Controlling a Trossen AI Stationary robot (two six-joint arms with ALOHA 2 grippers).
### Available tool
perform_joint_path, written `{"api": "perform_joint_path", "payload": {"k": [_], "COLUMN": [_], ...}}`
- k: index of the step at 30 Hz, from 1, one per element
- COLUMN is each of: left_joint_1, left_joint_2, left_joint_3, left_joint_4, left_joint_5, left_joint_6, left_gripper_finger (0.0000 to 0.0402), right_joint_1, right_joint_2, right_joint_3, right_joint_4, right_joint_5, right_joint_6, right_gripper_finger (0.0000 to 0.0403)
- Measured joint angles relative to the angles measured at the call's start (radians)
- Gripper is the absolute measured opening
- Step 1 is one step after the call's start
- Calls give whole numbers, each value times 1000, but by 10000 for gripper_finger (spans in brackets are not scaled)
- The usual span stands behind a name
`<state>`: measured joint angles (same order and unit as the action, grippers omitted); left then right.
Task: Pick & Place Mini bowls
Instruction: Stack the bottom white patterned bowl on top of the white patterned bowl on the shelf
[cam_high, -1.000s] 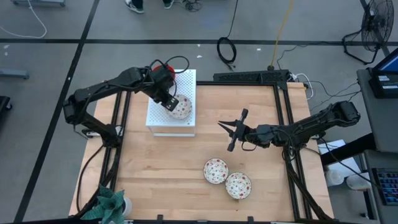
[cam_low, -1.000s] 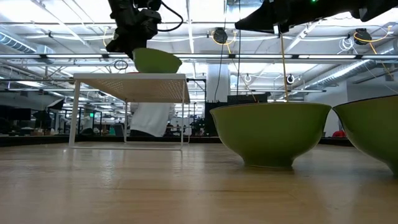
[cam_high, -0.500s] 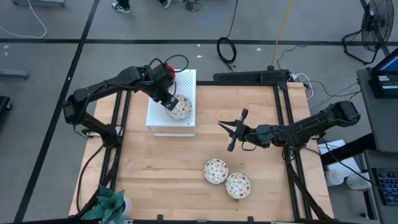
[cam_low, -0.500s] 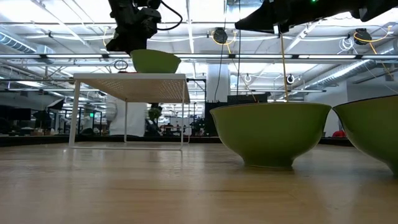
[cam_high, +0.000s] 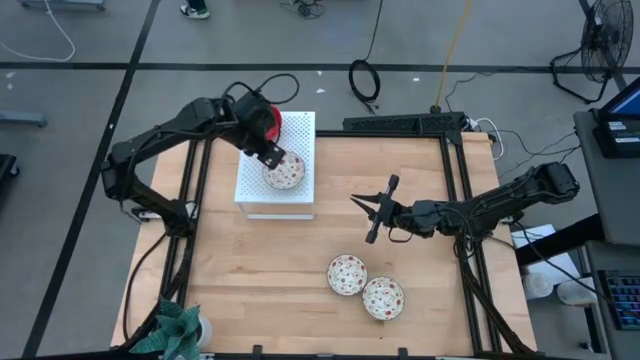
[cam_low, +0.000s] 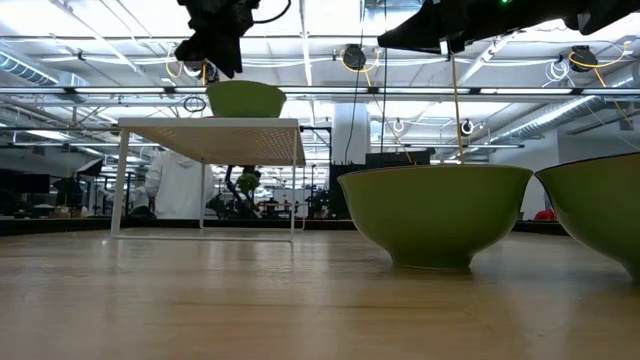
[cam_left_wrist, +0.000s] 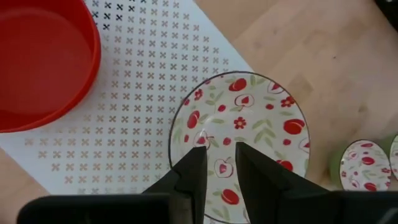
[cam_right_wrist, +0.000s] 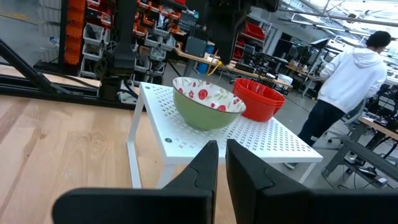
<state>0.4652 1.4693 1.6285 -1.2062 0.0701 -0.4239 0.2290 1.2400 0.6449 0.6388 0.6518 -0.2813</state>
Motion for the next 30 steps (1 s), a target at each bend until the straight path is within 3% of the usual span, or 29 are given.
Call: {"api": "perform_joint_path", "payload": {"k": [3, 6, 10, 13, 17, 21, 26, 30], "left_joint_1": [0, -21, -148, -281, -496, -688, -820, -877], "left_joint_2": [0, -16, -73, -120, -166, -182, -196, -216], "left_joint_3": [39, 73, 80, 78, 65, -54, -313, -513], "left_joint_4": [-27, -7, 77, 100, 115, 119, 250, 572], "left_joint_5": [12, 109, 98, -78, -403, -726, -925, -980], "left_joint_6": [9, 95, 187, 216, 159, 41, -93, -34], "left_gripper_finger": [88, 88, 88, 88, 88, 88, 88, 88], "right_joint_1": [0, 3, 33, 78, 147, 212, 314, 378], "right_joint_2": [0, 0, -7, -20, -38, -53, -51, -23], "right_joint_3": [0, 0, 0, -1, -1, 0, 116, 217], "right_joint_4": [0, 0, 1, -7, -14, -80, -379, -736], "right_joint_5": [0, 0, 1, 1, 0, 1, 47, 37], "right_joint_6": [0, 0, -31, -61, -49, 4, 95, 349], "right_gripper_finger": [18, 18, 18, 18, 18, 18, 43, 101]}}
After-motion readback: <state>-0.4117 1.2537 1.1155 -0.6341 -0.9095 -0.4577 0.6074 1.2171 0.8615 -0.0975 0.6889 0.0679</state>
